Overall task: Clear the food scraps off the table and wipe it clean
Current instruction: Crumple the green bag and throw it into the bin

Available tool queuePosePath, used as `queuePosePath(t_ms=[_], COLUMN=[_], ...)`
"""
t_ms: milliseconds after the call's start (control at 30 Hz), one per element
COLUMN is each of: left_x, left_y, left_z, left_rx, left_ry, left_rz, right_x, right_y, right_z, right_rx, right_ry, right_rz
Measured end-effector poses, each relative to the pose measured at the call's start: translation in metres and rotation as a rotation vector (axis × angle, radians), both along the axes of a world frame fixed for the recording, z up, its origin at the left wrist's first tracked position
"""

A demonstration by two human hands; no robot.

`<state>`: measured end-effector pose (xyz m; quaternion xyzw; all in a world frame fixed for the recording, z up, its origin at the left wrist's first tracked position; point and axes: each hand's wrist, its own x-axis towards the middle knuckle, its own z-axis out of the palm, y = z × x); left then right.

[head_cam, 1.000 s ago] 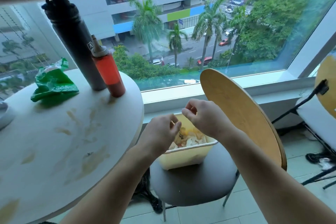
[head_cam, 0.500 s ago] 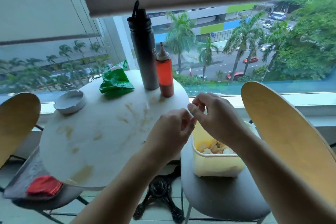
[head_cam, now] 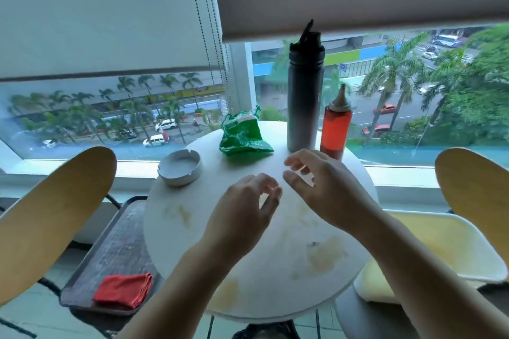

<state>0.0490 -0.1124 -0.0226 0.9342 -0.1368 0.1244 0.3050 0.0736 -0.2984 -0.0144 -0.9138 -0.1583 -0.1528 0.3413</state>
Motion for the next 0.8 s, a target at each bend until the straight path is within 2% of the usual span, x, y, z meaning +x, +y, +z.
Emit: queuePosePath(t_ms=[333, 567, 800], left_x=[0.060, 0.086, 0.099], left_y=[0.081, 0.101, 0.111], left_z=[0.000, -0.004, -0.013], left_rx=[-0.014, -0.014, -0.039], left_ry=[-0.027, -0.037, -0.066], left_rz=[0.055, 0.048, 0.042], right_x=[0.077, 0.143, 0.182], right_y=[0.077, 0.107, 0.127], right_z=[0.003, -0.006, -0.018], right_rx=[-0.198, -0.434, -0.563], right_ry=[0.074, 0.028, 0.105], right_rz=[0.026, 0.022, 0.029])
